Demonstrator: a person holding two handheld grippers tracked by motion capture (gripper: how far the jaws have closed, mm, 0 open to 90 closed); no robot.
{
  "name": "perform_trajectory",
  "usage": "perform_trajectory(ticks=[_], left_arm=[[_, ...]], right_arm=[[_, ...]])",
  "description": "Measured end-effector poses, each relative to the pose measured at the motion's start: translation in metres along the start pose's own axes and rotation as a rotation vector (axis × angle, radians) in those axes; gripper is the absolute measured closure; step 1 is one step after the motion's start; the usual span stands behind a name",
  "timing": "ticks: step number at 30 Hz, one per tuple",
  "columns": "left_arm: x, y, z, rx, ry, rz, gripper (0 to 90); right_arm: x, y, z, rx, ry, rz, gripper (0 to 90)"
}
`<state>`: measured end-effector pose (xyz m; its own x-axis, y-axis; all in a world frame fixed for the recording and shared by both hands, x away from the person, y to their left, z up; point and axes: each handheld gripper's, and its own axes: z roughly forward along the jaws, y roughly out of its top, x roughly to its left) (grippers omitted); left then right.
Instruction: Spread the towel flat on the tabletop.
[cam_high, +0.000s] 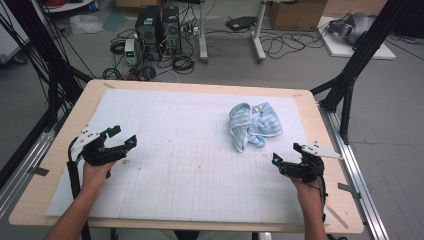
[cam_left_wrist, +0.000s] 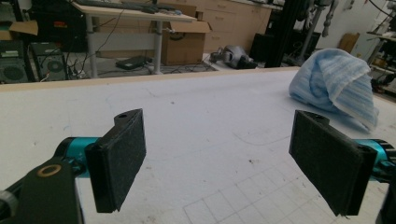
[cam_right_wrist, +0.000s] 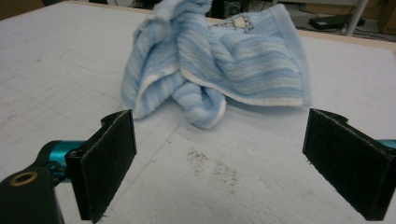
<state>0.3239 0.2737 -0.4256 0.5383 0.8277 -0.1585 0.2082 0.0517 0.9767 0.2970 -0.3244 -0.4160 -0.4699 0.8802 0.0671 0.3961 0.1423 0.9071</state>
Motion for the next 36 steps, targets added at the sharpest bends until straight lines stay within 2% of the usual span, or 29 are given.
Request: perform_trajectory(ticks=[2,8,14,20,25,28,30,33,34,36], left_arm=[[0.000,-0.001,-0.003,0.001,0.001,-0.009,18.9],[-0.001,-0.003,-0.006,0.015,0.001,0.009,19.0],[-0.001,-0.005,-0.004,0.021,-0.003,0.002,19.2],[0.001,-0.005,-0.001,0.021,-0.009,-0.005,19.3],[0.001,-0.005,0.000,0.022,-0.009,-0.007,19.4],[0.001,-0.006,0.001,0.022,-0.008,-0.010,19.4],[0.001,-0.006,0.001,0.017,-0.009,-0.019,19.4],[0.002,-0.005,0.000,0.015,-0.006,-0.023,19.5],[0.002,-0.005,0.000,0.014,-0.006,-0.025,19.5],[0.003,-0.006,-0.001,0.015,-0.005,-0.027,19.5]], right_arm=[[0.007,0.002,0.002,0.004,0.017,-0.004,8.9],[0.027,0.015,0.017,0.007,0.076,-0.042,8.9],[0.042,0.029,0.036,0.039,0.092,-0.095,9.0],[0.044,0.050,0.066,0.090,0.065,-0.132,9.0],[0.043,0.067,0.099,0.141,0.042,-0.138,9.7],[0.045,0.071,0.120,0.180,0.049,-0.142,17.0],[0.045,0.071,0.137,0.237,-0.016,-0.151,18.1],[0.044,0.069,0.153,0.286,-0.076,-0.138,23.3],[0.045,0.069,0.157,0.300,-0.092,-0.154,27.9],[0.048,0.067,0.162,0.308,-0.100,-0.211,44.0]])
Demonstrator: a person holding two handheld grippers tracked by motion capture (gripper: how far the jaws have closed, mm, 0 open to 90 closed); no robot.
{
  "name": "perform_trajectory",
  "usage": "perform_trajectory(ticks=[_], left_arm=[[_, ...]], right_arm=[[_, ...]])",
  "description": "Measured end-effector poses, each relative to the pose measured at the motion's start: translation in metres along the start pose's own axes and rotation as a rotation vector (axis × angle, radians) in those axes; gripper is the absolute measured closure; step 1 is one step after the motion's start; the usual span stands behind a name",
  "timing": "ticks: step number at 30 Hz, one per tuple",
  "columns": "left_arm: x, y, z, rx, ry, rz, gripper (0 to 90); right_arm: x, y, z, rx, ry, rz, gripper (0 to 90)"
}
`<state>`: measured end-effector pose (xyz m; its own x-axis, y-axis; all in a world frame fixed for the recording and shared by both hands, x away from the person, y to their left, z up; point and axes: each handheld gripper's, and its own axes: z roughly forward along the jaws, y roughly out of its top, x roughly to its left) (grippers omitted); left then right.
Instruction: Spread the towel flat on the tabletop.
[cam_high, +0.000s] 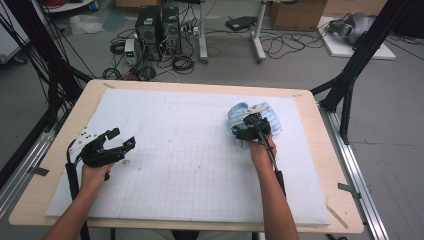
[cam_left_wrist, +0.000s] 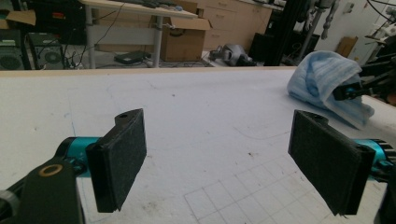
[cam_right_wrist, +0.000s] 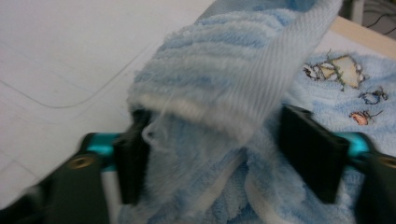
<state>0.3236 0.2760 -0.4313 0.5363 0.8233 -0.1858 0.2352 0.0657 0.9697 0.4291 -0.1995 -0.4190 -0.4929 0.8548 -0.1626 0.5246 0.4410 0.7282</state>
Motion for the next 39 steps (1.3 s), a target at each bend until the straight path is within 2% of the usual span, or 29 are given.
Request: perform_trajectory(ticks=[2,4,8,11,12,14,15,17,19,24,27,28,30,34,35,37,38,39], left_arm=[[0.001,0.000,0.000,0.000,0.001,-0.003,19.6],[0.001,0.000,0.000,-0.002,0.004,-0.008,19.6],[0.003,0.000,0.000,-0.006,0.012,-0.016,19.7],[0.004,0.000,-0.001,-0.004,0.019,-0.013,19.8],[0.004,0.001,-0.001,-0.003,0.024,-0.012,19.9],[0.005,0.002,-0.002,0.003,0.031,-0.007,20.7],[0.006,0.002,-0.002,0.001,0.034,-0.009,20.8],[0.007,0.003,-0.003,-0.002,0.036,-0.012,20.9],[0.008,0.004,-0.005,-0.012,0.044,-0.014,21.0],[0.011,0.005,-0.009,-0.023,0.060,-0.018,21.1],[0.012,0.005,-0.009,-0.025,0.063,-0.018,21.6],[0.012,0.005,-0.010,-0.026,0.064,-0.018,21.6],[0.012,0.005,-0.010,-0.024,0.064,-0.017,21.6],[0.012,0.005,-0.010,-0.023,0.059,-0.014,21.6],[0.012,0.005,-0.010,-0.023,0.059,-0.014,21.6],[0.012,0.005,-0.009,-0.025,0.060,-0.021,21.7],[0.012,0.005,-0.009,-0.025,0.060,-0.021,21.7],[0.013,0.005,-0.009,-0.019,0.060,-0.016,21.6]], right_arm=[[0.003,0.000,0.004,0.020,-0.006,-0.029,55.9],[0.006,0.001,0.004,0.030,0.008,-0.047,65.6],[0.016,0.005,-0.005,0.027,0.084,-0.074,69.8],[0.030,0.008,-0.012,0.013,0.176,-0.082,69.8],[0.036,0.009,-0.015,-0.007,0.227,-0.077,69.7],[0.047,0.011,-0.020,-0.027,0.289,-0.064,69.3],[0.055,0.013,-0.022,-0.037,0.333,-0.059,69.0],[0.068,0.015,-0.024,-0.043,0.385,-0.057,68.7],[0.085,0.018,-0.027,-0.058,0.465,-0.062,68.3],[0.121,0.025,-0.031,-0.081,0.611,-0.069,68.0],[0.139,0.031,-0.033,-0.100,0.679,-0.073,67.9],[0.143,0.033,-0.034,-0.112,0.682,-0.077,67.0],[0.142,0.036,-0.031,-0.121,0.650,-0.078,62.7],[0.118,0.034,-0.024,-0.142,0.456,-0.060,57.2],[0.110,0.032,-0.024,-0.141,0.409,-0.040,54.9],[0.095,0.029,-0.025,-0.158,0.334,-0.006,51.1],[0.095,0.029,-0.025,-0.158,0.334,-0.006,51.1],[0.083,0.027,-0.027,-0.154,0.274,0.000,50.7]])
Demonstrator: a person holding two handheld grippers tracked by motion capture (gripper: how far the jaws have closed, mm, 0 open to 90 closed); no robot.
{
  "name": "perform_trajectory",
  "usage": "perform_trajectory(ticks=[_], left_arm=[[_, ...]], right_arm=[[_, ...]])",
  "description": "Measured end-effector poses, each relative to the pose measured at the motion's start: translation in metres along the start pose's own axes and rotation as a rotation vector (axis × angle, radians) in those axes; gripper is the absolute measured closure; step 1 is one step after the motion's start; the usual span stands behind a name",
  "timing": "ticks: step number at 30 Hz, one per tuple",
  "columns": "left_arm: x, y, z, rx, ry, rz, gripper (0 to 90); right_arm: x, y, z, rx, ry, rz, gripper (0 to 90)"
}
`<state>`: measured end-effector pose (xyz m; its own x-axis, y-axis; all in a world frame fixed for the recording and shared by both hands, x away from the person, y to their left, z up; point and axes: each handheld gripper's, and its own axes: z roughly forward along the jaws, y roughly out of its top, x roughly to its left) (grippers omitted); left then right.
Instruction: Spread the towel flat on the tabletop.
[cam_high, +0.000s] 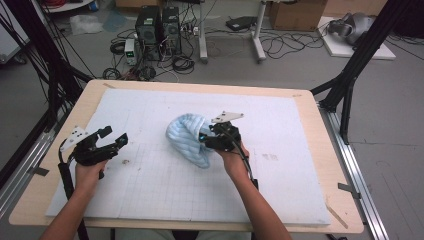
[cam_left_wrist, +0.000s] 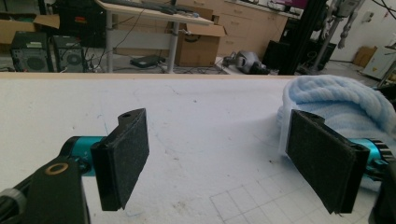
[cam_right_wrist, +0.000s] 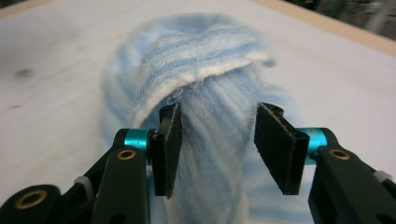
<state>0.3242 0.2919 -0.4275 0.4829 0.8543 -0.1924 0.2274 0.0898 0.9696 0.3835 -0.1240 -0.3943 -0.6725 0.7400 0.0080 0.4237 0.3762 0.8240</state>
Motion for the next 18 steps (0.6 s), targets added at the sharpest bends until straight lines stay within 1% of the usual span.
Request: perform_trajectory(ticks=[2,4,6,7,8,9,10,12,13,14,15,16,17,18], left_arm=[[0.000,0.000,0.001,-0.002,-0.001,-0.002,21.6],[-0.001,0.000,0.001,0.002,-0.002,0.000,21.6],[-0.001,0.000,0.001,0.002,-0.002,0.001,21.6],[-0.001,0.000,0.001,0.003,-0.002,-0.001,21.6],[-0.001,0.000,0.002,0.004,-0.002,-0.002,21.6],[-0.001,0.000,0.002,0.006,-0.002,-0.002,21.7],[-0.001,-0.001,0.002,0.004,-0.003,-0.001,21.6],[-0.001,-0.001,0.002,0.004,-0.004,-0.001,21.6],[-0.002,-0.001,0.002,0.004,-0.004,-0.002,21.6],[-0.002,0.000,0.002,0.007,-0.003,0.001,21.6],[-0.002,-0.001,0.002,0.005,-0.002,-0.002,21.6],[-0.002,-0.001,0.002,0.005,-0.002,-0.002,21.6],[-0.002,-0.001,0.002,0.003,-0.003,-0.006,21.6],[-0.002,-0.001,0.001,0.003,-0.002,-0.006,21.6]], right_arm=[[-0.007,0.000,-0.006,-0.003,-0.049,-0.014,51.1],[-0.012,0.001,-0.013,-0.025,-0.059,-0.003,51.5],[-0.012,0.003,-0.020,-0.055,-0.037,-0.008,52.3],[-0.012,0.003,-0.020,-0.055,-0.037,-0.008,52.3],[-0.007,0.006,-0.025,-0.086,0.039,-0.011,52.3],[-0.004,0.007,-0.025,-0.088,0.072,-0.029,52.3],[0.002,0.008,-0.025,-0.086,0.106,-0.057,52.2],[0.017,0.010,-0.022,-0.076,0.194,-0.116,51.0],[0.025,0.010,-0.019,-0.065,0.216,-0.157,50.0],[0.034,0.010,-0.014,-0.042,0.225,-0.208,50.1],[0.038,0.009,-0.010,-0.019,0.218,-0.233,50.9],[0.042,0.008,-0.002,0.039,0.160,-0.271,57.3],[0.045,0.006,0.003,0.086,0.088,-0.310,64.8],[0.044,0.006,0.007,0.116,0.045,-0.346,72.9]])
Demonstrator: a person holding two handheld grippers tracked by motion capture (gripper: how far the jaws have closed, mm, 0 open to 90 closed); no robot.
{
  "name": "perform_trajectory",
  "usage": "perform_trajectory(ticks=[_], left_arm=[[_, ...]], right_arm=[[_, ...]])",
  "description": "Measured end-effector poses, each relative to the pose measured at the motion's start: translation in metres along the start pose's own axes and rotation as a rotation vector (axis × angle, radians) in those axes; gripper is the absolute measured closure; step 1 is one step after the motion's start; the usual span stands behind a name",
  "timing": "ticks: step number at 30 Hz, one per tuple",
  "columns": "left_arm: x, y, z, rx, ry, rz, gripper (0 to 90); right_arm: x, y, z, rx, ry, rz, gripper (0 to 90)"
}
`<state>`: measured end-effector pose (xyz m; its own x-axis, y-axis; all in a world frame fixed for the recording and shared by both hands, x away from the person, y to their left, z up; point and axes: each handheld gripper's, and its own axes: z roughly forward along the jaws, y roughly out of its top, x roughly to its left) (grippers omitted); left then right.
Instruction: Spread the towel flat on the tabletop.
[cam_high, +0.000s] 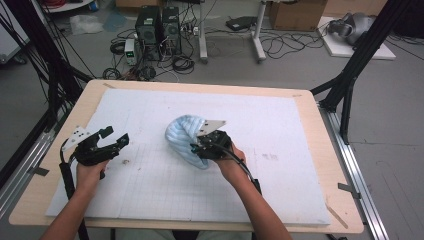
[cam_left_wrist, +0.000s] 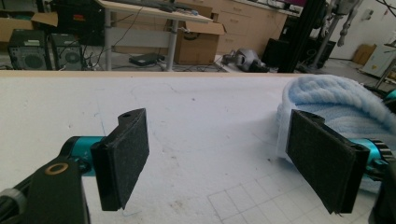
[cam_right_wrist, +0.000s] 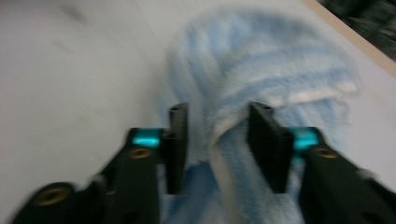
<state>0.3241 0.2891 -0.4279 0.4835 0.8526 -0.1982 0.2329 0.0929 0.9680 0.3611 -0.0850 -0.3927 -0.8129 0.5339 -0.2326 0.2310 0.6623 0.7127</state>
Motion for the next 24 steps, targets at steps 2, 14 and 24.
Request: perform_trajectory(ticks=[2,14,24], left_arm=[[0.000,0.000,0.000,0.002,0.000,0.002,21.6],[-0.004,-0.001,0.003,0.007,-0.015,0.005,21.6],[-0.006,-0.002,0.004,0.013,-0.029,0.003,21.7]], right_arm=[[-0.003,0.001,0.002,0.015,-0.031,-0.008,78.7],[-0.103,0.036,0.009,-0.015,-0.227,0.136,85.5],[-0.157,0.015,0.022,0.003,-0.436,0.380,80.7]])
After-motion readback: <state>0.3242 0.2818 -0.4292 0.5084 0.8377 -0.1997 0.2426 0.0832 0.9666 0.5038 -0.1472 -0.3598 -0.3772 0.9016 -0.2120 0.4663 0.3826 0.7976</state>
